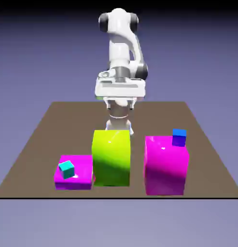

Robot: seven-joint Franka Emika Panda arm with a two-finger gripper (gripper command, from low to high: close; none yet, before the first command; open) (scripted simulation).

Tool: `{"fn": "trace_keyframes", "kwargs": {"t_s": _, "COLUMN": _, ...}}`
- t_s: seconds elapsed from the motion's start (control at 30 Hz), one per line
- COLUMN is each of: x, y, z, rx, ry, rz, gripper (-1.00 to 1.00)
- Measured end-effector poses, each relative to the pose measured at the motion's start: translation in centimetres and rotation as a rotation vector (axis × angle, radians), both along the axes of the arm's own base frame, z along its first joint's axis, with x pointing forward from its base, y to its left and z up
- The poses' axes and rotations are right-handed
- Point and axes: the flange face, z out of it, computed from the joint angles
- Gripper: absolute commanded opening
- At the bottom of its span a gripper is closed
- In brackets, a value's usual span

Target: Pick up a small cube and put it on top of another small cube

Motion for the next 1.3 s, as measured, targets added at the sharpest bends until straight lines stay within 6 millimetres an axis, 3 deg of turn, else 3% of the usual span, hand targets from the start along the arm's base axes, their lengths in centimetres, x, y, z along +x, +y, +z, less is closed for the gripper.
{"fn": "trace_keyframes", "kwargs": {"t_s": 0.2, "x": 5.4, "y": 6.8, "z": -0.9, "rx": 0.107, "ry": 0.207, "rz": -0.037, "gripper": 0.00}}
{"fn": "trace_keyframes", "kwargs": {"t_s": 0.37, "x": 8.7, "y": 13.6, "z": -2.6, "rx": 0.175, "ry": 0.390, "rz": -0.081, "gripper": 0.00}}
{"fn": "trace_keyframes", "kwargs": {"t_s": 0.53, "x": 10.4, "y": 21.2, "z": -4.8, "rx": 0.217, "ry": 0.581, "rz": -0.134, "gripper": 0.00}}
{"fn": "trace_keyframes", "kwargs": {"t_s": 0.7, "x": 10.8, "y": 28.8, "z": -7.3, "rx": 0.232, "ry": 0.776, "rz": -0.201, "gripper": 0.00}}
{"fn": "trace_keyframes", "kwargs": {"t_s": 0.77, "x": 10.5, "y": 31.7, "z": -8.4, "rx": 0.231, "ry": 0.854, "rz": -0.235, "gripper": 0.00}}
{"fn": "trace_keyframes", "kwargs": {"t_s": 0.93, "x": 8.3, "y": 36.6, "z": -12.0, "rx": 0.236, "ry": 1.028, "rz": -0.406, "gripper": 0.00}}
{"fn": "trace_keyframes", "kwargs": {"t_s": 1.03, "x": 5.8, "y": 38.2, "z": -15.8, "rx": 0.196, "ry": 1.088, "rz": -0.500, "gripper": 0.00}}
{"fn": "trace_keyframes", "kwargs": {"t_s": 1.2, "x": 1.4, "y": 37.2, "z": -21.1, "rx": 0.131, "ry": 1.059, "rz": -0.512, "gripper": 0.00}}
{"fn": "trace_keyframes", "kwargs": {"t_s": 1.3, "x": -1.0, "y": 36.0, "z": -23.0, "rx": 0.109, "ry": 1.022, "rz": -0.464, "gripper": 0.00}}
